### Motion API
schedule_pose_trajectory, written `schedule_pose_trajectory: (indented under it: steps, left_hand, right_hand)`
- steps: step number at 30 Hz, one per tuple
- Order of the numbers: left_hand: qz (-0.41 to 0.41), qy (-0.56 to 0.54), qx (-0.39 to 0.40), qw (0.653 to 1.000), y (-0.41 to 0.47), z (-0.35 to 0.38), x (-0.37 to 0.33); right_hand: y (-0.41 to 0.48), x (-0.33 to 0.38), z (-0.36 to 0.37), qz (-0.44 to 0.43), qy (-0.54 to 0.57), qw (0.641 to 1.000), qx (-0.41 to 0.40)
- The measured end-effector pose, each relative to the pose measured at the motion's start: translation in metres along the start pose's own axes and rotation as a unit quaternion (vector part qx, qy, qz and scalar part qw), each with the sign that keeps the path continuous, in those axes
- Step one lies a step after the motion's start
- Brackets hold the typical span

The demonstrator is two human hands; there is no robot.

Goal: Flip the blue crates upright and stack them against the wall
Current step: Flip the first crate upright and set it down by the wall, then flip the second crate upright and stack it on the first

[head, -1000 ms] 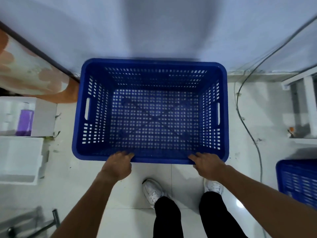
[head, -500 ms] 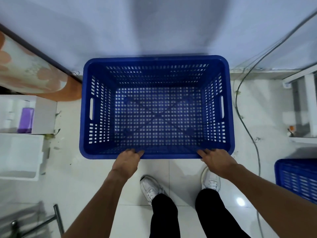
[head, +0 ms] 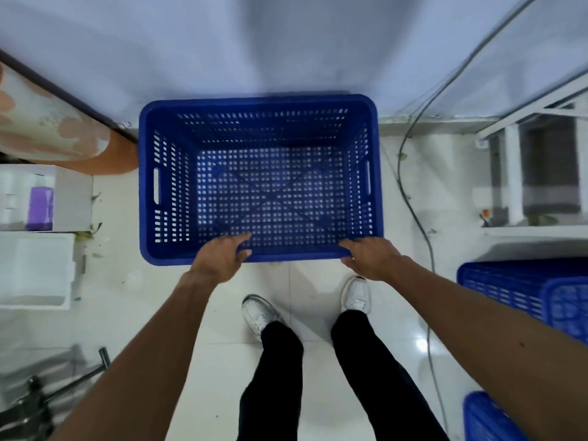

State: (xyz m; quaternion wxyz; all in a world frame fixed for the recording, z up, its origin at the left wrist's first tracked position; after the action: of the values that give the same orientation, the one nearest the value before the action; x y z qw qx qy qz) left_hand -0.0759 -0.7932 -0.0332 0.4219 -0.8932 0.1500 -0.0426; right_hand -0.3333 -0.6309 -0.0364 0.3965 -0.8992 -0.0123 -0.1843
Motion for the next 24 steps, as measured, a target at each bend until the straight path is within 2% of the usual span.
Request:
schedule_pose_trajectory:
  steps: [4,10,14,21,24]
  left_hand:
    - [0.009,-0.025,0.033,0.999,-0.073,-0.03,-0.027]
    - [0.062,-0.083,-0.013,0.995,-0.194,-0.089,-0.061]
    - [0.075,-0.032,-0.02,0.996,-0.252,-0.113,-0.08]
    - [0.212,0.037,-0.008,0.976,-0.328,-0.124,-0.149]
    - [0.261,0.073,-0.005,0.962,-0.362,-0.119,-0.181]
  right_hand:
    - [-0.067,0.006,-0.027,0.04,0.024,0.999,0.009]
    - [-0.191,0.03,-0.055,0.109,0.13,0.985,-0.04]
    - [-0.271,0.049,-0.053,0.173,0.225,0.956,-0.069]
    - [-0.375,0.099,-0.023,0.285,0.337,0.877,-0.188]
    - [-0.42,0.125,0.009,0.33,0.372,0.841,-0.213]
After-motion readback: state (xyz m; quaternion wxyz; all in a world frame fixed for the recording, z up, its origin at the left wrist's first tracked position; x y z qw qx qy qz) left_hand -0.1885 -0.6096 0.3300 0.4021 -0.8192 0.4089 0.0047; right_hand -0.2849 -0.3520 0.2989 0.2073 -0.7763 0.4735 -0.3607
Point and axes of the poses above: each hand's wrist, its own y-axis towards the middle knuckle, its own z-axis out of the palm, x = y × z, the point moved 7 cm from there along y, towards the middle knuckle, and after that the axes turned 13 degrees about -z, right-handed, at the moved point
